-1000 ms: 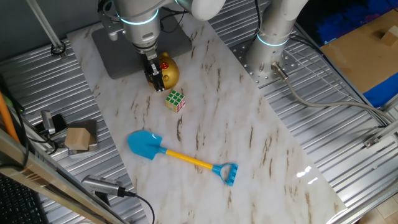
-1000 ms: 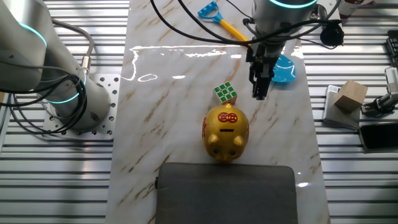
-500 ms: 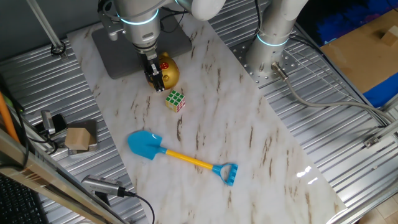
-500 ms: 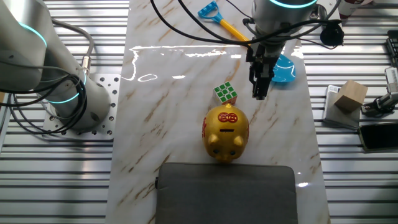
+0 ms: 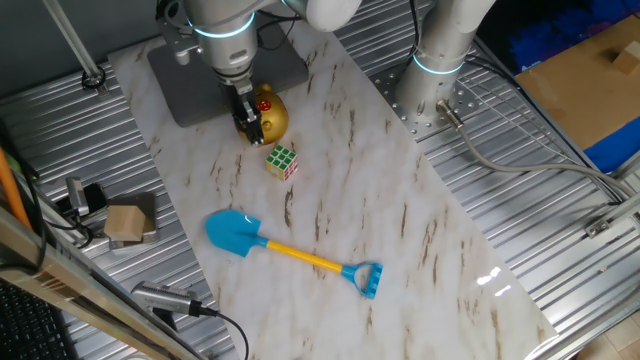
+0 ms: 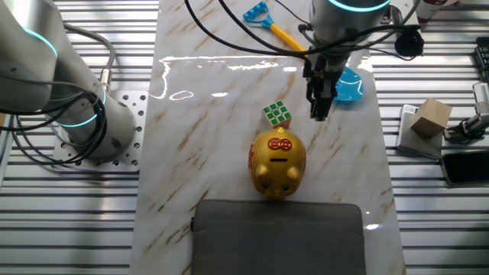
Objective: Use a shovel to scoop up an object
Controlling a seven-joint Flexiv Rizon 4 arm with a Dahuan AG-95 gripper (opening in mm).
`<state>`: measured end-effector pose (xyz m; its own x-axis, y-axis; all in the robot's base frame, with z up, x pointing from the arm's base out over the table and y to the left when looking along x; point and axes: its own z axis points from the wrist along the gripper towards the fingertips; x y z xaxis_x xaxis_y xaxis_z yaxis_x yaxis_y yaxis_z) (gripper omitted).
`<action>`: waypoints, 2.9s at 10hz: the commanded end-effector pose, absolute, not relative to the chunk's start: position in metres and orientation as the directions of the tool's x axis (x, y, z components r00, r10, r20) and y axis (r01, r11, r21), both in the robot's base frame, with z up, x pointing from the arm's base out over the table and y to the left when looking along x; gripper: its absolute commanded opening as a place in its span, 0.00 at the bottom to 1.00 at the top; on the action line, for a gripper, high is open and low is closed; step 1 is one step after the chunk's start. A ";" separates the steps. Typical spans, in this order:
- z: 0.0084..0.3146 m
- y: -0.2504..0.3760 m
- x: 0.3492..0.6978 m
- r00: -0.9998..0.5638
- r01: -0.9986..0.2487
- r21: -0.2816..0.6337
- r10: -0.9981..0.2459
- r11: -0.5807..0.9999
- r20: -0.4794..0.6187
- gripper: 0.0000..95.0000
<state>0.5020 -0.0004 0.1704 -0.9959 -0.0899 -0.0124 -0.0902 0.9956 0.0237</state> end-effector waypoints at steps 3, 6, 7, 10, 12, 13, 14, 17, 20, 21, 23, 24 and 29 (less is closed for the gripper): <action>0.168 -0.001 0.540 -0.696 -0.718 0.106 -0.711 0.687 -0.104 0.00; 0.166 0.010 0.567 -0.642 -0.767 0.069 -0.764 0.638 -0.064 0.00; 0.164 0.014 0.571 -0.639 -0.769 0.062 -0.767 0.636 -0.056 0.00; 0.158 0.033 0.578 -0.638 -0.770 0.038 -0.769 0.637 -0.025 0.00; 0.152 0.043 0.580 -0.635 -0.772 0.027 -0.772 0.635 -0.011 0.00; 0.148 0.050 0.581 -0.629 -0.777 0.023 -0.777 0.629 -0.007 0.00; 0.147 0.055 0.581 -0.626 -0.780 0.017 -0.780 0.626 0.000 0.00; 0.144 0.066 0.578 -0.606 -0.796 0.002 -0.795 0.606 0.025 0.00; 0.144 0.066 0.577 -0.593 -0.805 0.003 -0.805 0.593 0.034 0.00; 0.144 0.066 0.577 -0.557 -0.830 0.005 -0.830 0.557 0.042 0.00; 0.144 0.066 0.577 -0.444 -0.896 0.016 -0.895 0.445 0.038 0.00; 0.144 0.066 0.577 -0.413 -0.910 0.018 -0.910 0.414 0.035 0.00; 0.144 0.066 0.577 -0.356 -0.935 0.000 -0.935 0.356 0.013 0.00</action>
